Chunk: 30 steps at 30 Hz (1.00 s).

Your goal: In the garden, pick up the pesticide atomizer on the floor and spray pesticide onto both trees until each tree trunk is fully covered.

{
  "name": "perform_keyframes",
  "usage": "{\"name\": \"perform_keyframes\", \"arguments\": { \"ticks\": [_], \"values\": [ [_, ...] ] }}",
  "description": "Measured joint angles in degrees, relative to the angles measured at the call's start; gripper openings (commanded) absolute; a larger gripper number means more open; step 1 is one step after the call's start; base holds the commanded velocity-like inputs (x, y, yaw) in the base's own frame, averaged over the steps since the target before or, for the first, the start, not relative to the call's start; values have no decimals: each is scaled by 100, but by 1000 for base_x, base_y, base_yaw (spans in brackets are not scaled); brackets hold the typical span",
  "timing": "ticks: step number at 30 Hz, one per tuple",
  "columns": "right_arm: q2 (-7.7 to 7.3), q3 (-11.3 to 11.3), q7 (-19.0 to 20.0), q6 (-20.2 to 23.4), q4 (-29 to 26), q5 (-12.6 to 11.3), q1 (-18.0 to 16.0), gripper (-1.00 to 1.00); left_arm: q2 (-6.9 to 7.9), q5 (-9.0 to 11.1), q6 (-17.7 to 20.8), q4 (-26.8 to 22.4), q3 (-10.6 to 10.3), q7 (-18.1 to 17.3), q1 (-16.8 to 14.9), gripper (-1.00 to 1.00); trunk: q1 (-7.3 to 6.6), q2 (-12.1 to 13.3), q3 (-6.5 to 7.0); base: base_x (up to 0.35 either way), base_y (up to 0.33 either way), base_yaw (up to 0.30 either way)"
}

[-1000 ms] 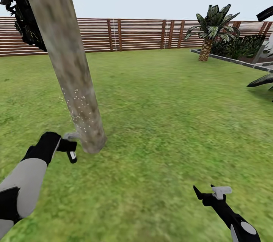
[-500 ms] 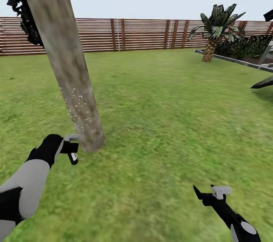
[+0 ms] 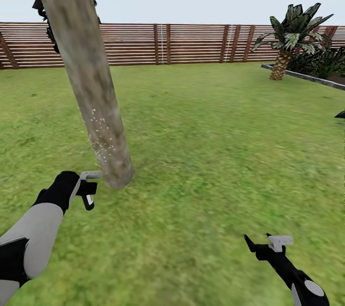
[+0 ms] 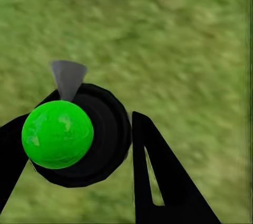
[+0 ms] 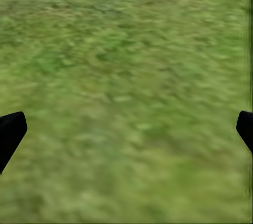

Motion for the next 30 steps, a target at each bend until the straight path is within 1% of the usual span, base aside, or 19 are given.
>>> {"name": "perform_keyframes", "arguments": {
  "ticks": [4, 8, 17, 20, 30],
  "values": [
    [0, -4, 0, 0, 0, 0, 0, 100, 0, 0, 0, -3, 0, 0, 0, -100, 0, 0, 0, 4, -270, 1],
    [0, -1, 0, 0, 2, 0, 0, 100, 5, -9, 0, -4, 0, 3, 0, -100, -1, 0, 0, 116, -249, 50],
    [0, 4, 0, 0, 2, 0, -1, 100, 10, -17, 2, -5, 1, 17, 0, -100, -3, 0, 0, 255, -175, 261],
    [0, 4, 0, 0, 2, 0, -1, 100, 10, -18, -1, -5, 1, 17, 0, -100, -2, 0, 0, 176, -220, 159],
    [0, -1, 0, 0, 0, 0, 0, 100, 9, -17, -3, -12, 0, 17, 0, -100, 0, 0, 0, 15, -268, 29]
  ]
}}
